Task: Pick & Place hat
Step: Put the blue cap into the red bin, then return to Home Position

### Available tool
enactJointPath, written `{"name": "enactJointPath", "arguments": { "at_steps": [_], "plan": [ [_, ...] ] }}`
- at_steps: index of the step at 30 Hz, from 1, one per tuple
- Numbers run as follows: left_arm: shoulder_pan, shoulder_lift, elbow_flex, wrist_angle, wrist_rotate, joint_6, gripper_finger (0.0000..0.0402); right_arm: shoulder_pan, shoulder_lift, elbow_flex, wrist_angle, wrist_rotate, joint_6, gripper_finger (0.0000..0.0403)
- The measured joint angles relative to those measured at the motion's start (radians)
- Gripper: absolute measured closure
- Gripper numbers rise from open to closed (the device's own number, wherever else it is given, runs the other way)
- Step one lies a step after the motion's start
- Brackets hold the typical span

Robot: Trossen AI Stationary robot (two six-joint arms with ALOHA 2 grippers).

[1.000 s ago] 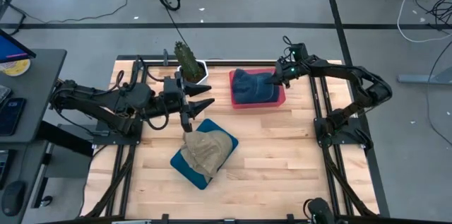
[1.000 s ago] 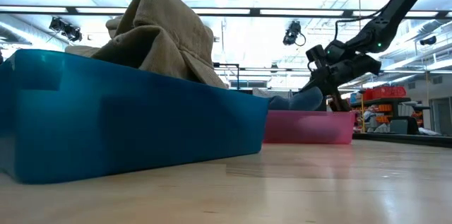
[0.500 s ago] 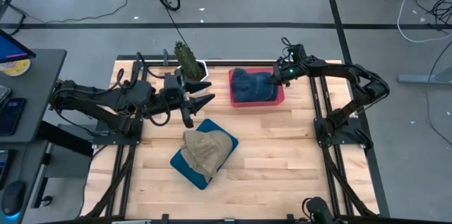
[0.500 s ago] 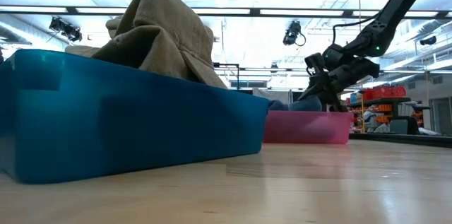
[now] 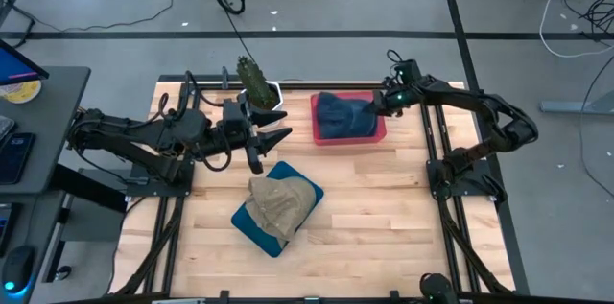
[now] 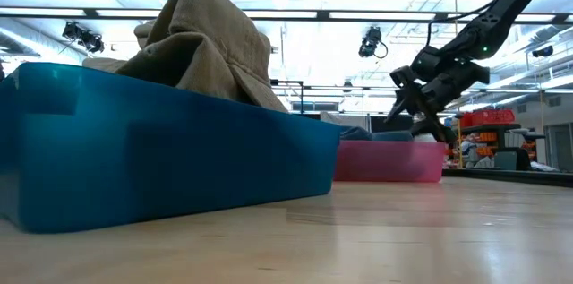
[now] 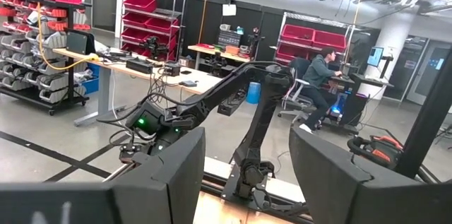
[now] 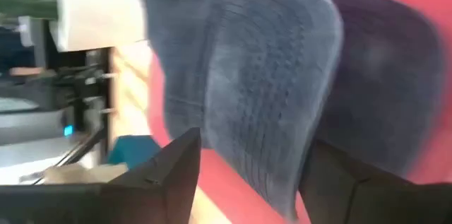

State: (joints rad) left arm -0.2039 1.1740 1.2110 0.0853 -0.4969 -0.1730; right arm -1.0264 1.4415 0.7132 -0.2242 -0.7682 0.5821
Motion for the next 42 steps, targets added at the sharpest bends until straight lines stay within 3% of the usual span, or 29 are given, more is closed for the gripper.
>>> {"name": "enactJointPath", "arguments": {
  "at_steps": [8,19,25,33,42],
  "plan": [
    [0.0,0.0,0.0,-0.002,0.0,0.001,0.0193,0.0,-0.084,0.0,-0.111,0.186,-0.016,0.0186],
    [0.0,0.0,0.0,-0.016,0.0,0.002,0.0193,0.001,-0.296,0.0,-0.126,0.226,-0.016,0.0217],
    [0.0,0.0,0.0,-0.045,0.0,0.002,0.0193,0.039,-0.439,0.0,-0.195,0.078,0.016,0.0269],
    [0.018,0.0,-0.001,-0.081,-0.004,0.005,0.0193,0.158,-0.607,0.0,-0.303,0.132,0.0,0.0393],
    [0.084,0.004,-0.001,-0.181,-0.005,0.002,0.02,0.309,-0.738,0.0,-0.295,0.267,-0.049,0.0397]
  ]
}}
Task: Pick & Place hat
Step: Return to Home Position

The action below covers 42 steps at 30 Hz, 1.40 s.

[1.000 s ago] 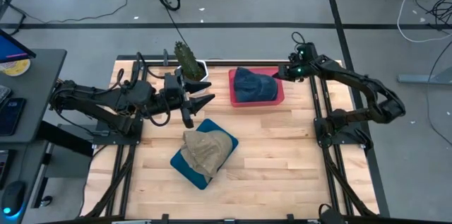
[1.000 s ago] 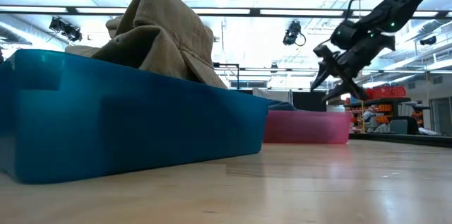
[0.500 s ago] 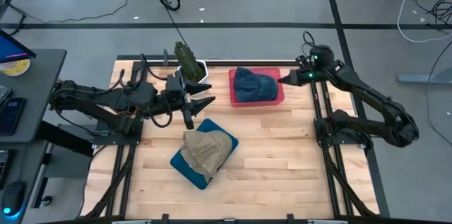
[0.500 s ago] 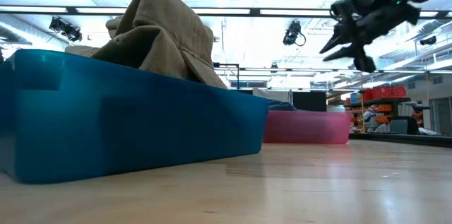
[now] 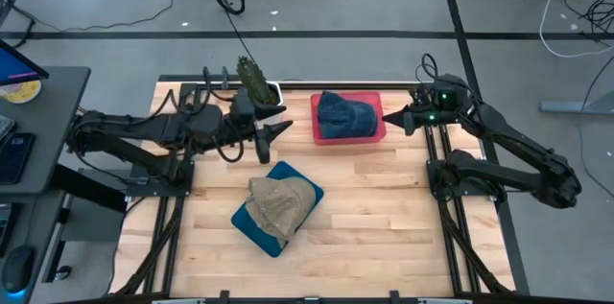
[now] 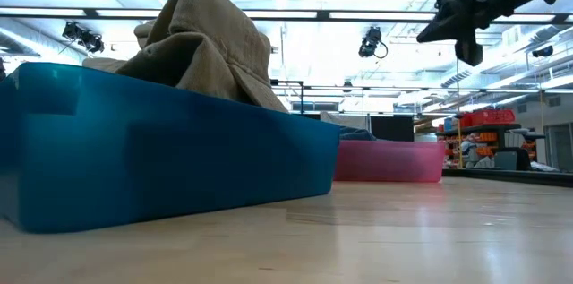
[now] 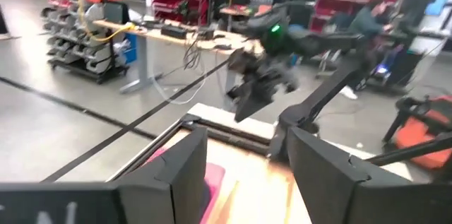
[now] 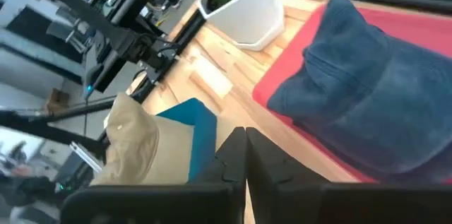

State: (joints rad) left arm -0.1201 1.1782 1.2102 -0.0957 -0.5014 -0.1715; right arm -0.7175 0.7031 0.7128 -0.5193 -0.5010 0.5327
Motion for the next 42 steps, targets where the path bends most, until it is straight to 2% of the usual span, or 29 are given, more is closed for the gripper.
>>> {"name": "enactJointPath", "arguments": {
  "at_steps": [5,13,16,18,23,25,29,36,42],
  "plan": [
    [0.023,0.0,0.0,-0.099,0.0,-0.001,0.0251,0.022,-0.009,0.0,0.005,0.007,-0.01,0.0385],
    [0.042,0.0,0.0,-0.21,0.0,-0.019,0.0389,0.022,-0.008,-0.003,-0.05,0.103,-0.016,0.0383],
    [0.054,-0.001,-0.03,-0.202,0.001,-0.027,0.0394,0.022,-0.007,-0.012,-0.053,0.082,-0.046,0.0383],
    [0.061,-0.002,-0.07,-0.165,0.0,-0.036,0.0395,0.022,-0.007,-0.013,-0.054,0.048,-0.122,0.0383],
    [0.082,-0.011,-0.229,0.097,0.035,-0.022,0.0398,0.022,-0.009,-0.013,-0.061,0.011,-0.274,0.0383],
    [0.098,-0.016,-0.297,0.215,0.067,-0.005,0.0398,0.025,-0.009,-0.014,-0.063,0.011,-0.281,0.0383],
    [0.13,-0.067,-0.424,0.353,0.116,0.0,0.0398,0.028,-0.009,-0.014,-0.075,0.011,-0.283,0.0382],
    [0.165,-0.246,-0.623,0.515,0.181,0.05,0.0398,0.028,-0.009,-0.014,-0.04,0.011,-0.178,0.0382],
    [0.203,-0.434,-0.767,0.58,0.26,0.087,0.0398,0.028,-0.009,-0.014,-0.036,0.012,-0.169,0.0382]
  ]
}}
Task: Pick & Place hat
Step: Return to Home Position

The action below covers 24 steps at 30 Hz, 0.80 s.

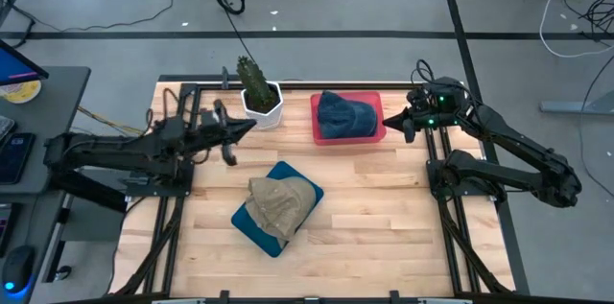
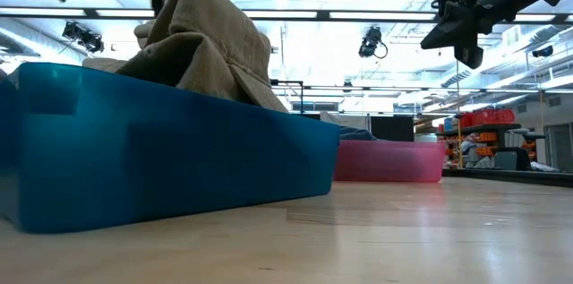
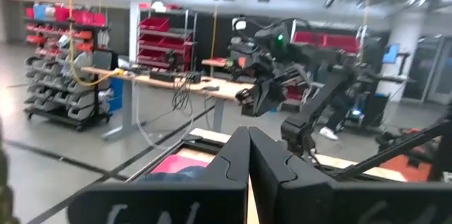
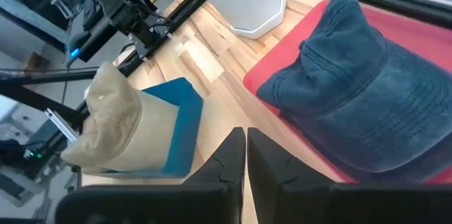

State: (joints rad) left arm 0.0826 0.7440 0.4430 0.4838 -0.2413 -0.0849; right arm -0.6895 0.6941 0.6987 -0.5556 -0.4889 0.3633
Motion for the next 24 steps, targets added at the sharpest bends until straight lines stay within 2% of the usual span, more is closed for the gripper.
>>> {"name": "enactJointPath", "arguments": {
  "at_steps": [11,16,24],
  "plan": [
    [0.022,-0.335,-0.197,0.031,0.085,-0.021,0.0399,0.0,0.0,0.0,0.0,0.002,0.049,0.0382],
    [0.013,-0.447,-0.274,0.029,0.084,-0.065,0.0399,0.0,0.0,0.0,0.0,0.002,0.086,0.0382],
    [0.003,-0.599,-0.326,-0.006,0.084,-0.024,0.0399,0.0,0.0,0.0,0.0,0.002,0.118,0.0382]
  ]
}}
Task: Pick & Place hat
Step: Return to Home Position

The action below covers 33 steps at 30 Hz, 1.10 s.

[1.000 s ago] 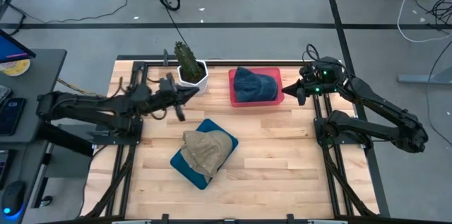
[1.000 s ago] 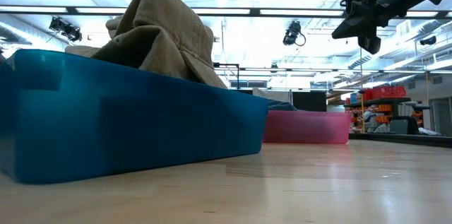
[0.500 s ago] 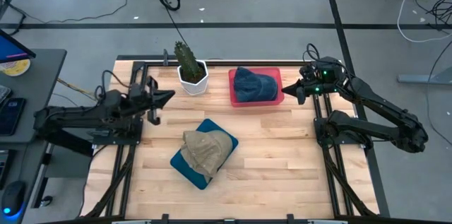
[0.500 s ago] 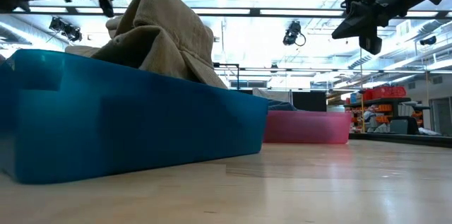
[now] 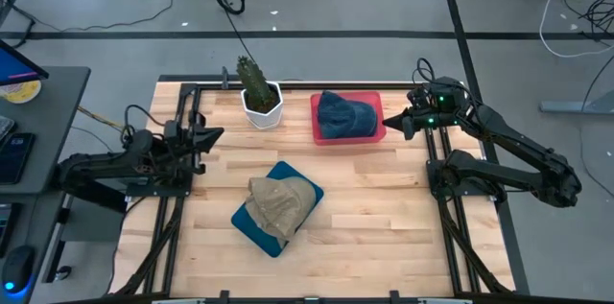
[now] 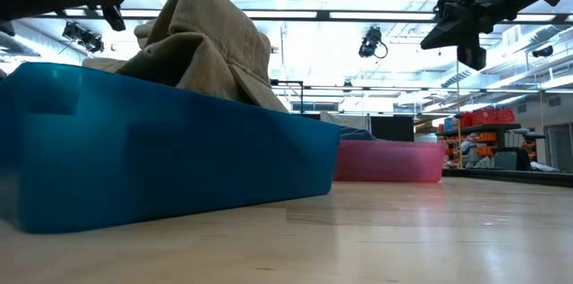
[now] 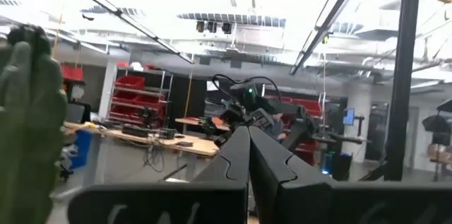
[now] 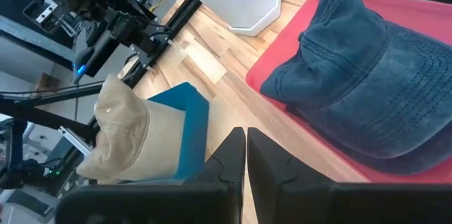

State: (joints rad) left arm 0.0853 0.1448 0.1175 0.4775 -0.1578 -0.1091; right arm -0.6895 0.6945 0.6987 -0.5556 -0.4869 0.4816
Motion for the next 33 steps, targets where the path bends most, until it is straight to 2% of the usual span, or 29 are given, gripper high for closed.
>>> {"name": "enactJointPath", "arguments": {
  "at_steps": [12,20,25,33],
  "plan": [
    [0.0,-0.14,-0.062,-0.046,-0.001,-0.011,0.0399,0.0,0.0,0.0,0.0,0.0,0.008,0.0382],
    [0.0,-0.143,-0.062,-0.197,0.002,-0.059,0.0399,0.0,0.0,0.0,0.0,0.0,0.008,0.0382],
    [0.0,-0.142,-0.062,-0.281,0.049,-0.094,0.0399,0.0,0.0,0.0,0.0,0.0,0.004,0.0382],
    [0.0,-0.142,-0.062,-0.372,0.014,-0.121,0.0399,0.0,0.0,0.0,0.0,0.0,0.004,0.0382]
  ]
}}
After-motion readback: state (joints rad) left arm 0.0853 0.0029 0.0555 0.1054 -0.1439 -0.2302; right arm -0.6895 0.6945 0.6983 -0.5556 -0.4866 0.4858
